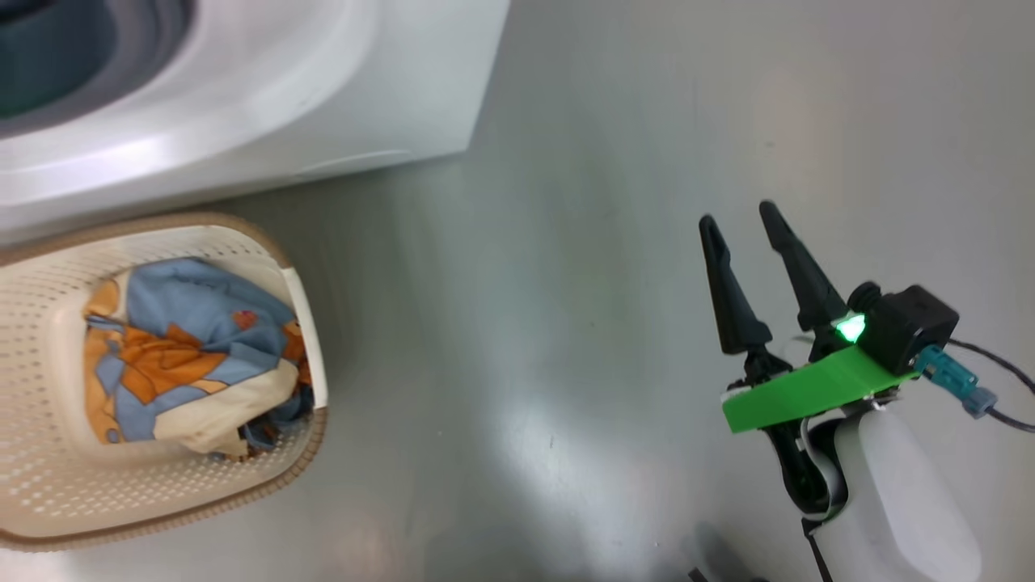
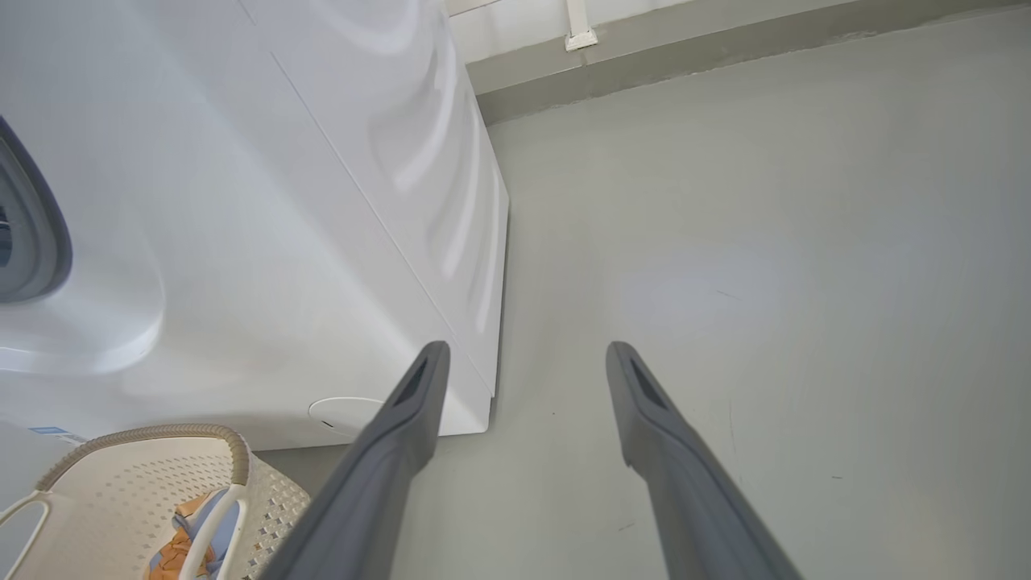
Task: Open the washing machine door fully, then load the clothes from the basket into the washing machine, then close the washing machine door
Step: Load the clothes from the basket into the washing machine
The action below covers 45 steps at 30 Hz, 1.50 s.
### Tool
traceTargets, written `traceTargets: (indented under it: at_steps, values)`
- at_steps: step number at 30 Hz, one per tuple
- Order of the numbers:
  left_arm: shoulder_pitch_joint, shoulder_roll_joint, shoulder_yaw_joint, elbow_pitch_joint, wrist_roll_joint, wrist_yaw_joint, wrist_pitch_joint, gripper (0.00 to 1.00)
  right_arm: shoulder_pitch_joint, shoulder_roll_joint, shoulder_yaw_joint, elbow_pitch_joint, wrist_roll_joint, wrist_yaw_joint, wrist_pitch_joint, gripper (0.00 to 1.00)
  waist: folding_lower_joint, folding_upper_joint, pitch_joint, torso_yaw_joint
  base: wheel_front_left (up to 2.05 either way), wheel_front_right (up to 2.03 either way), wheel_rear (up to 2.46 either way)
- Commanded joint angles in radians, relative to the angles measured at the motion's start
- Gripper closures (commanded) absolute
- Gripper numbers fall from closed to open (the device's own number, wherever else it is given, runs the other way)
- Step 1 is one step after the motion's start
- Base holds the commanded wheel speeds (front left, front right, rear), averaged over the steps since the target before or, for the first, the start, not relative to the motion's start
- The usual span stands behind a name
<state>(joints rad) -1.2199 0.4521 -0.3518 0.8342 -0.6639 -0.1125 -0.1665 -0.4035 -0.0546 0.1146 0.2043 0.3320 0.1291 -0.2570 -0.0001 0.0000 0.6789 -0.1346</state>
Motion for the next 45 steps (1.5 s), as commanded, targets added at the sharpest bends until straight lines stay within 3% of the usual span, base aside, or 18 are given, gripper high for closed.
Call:
traceTargets:
  at_steps: [1,12,18,26,32,45]
  values:
    - [0.033,0.046,0.018,-0.031,-0.008,0.008,-0.023,0.0,0.045,0.004,0.014,-0.016,-0.017,0.002,-0.005,0.0,0.0001,0.0,-0.039,0.028,0.0,0.0,0.0]
    - [0.29,0.005,0.061,-0.212,0.012,0.06,-0.094,0.0,0.088,0.004,-0.005,0.007,-0.036,0.002,-0.005,0.0,0.0001,0.0,-0.16,0.064,0.0,0.0,0.0]
    - [0.462,-0.023,0.155,-0.419,0.07,0.1,-0.095,0.0,0.115,0.004,-0.01,0.013,-0.028,0.002,-0.005,0.0,0.0001,0.0,-0.22,0.072,0.0,0.0,0.0]
    - [0.682,-0.08,0.256,-0.623,0.156,0.119,-0.095,0.0,0.143,0.004,-0.012,0.019,-0.042,0.002,-0.005,0.0,0.0001,0.0,-0.283,0.073,0.0,0.0,0.0]
    - [0.858,-0.17,0.368,-0.739,0.218,0.089,-0.095,0.0,0.173,0.004,-0.02,0.026,-0.063,0.002,-0.005,0.0,0.0001,0.0,-0.344,0.082,0.0,0.0,0.0]
    - [1.103,-0.343,0.502,-0.818,0.389,0.03,-0.095,0.0,0.227,0.004,-0.018,0.044,-0.082,0.002,-0.005,0.0,0.0001,0.0,-0.466,0.091,0.0,0.0,0.0]
